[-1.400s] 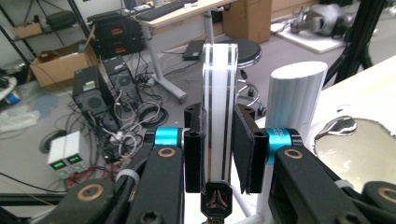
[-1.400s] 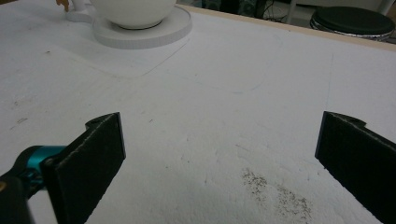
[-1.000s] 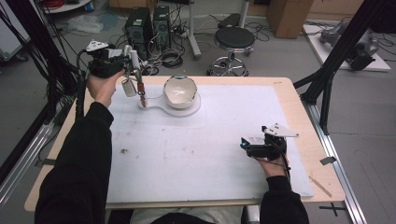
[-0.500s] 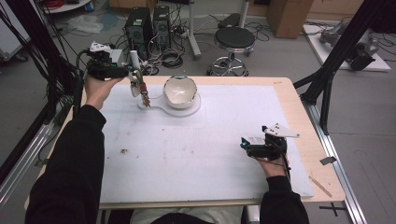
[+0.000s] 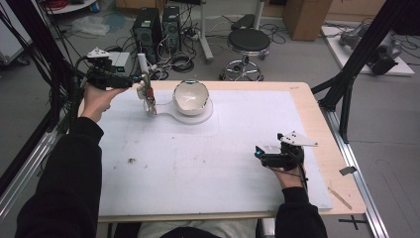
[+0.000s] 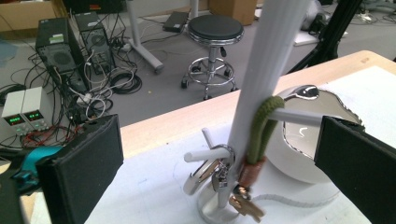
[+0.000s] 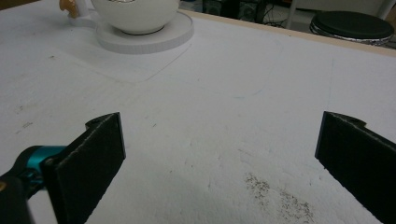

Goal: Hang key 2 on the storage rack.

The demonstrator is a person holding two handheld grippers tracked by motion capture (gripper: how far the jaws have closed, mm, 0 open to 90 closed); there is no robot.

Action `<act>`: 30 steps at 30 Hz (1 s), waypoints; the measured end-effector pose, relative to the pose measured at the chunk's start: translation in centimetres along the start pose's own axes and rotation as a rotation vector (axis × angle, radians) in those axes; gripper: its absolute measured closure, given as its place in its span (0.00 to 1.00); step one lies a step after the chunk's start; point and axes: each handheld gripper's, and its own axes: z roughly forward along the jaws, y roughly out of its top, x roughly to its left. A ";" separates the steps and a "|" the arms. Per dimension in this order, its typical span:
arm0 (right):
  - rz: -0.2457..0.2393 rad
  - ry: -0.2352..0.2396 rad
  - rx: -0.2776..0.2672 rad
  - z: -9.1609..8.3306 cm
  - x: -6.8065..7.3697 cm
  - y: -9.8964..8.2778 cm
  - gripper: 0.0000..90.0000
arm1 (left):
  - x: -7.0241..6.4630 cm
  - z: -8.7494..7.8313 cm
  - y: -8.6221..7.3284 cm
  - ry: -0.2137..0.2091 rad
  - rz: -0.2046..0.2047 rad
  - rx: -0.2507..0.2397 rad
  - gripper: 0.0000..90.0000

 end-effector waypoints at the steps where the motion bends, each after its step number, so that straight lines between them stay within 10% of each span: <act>1: 0.001 0.000 0.001 0.0 0.0 0.0 0.01 | 0.0 -0.1 -0.1 -0.005 0.000 -0.005 0.02; 30: 0.004 -0.008 0.011 0.1 0.0 0.0 0.01 | -0.6 -3.8 -5.4 -0.073 -0.019 0.003 0.02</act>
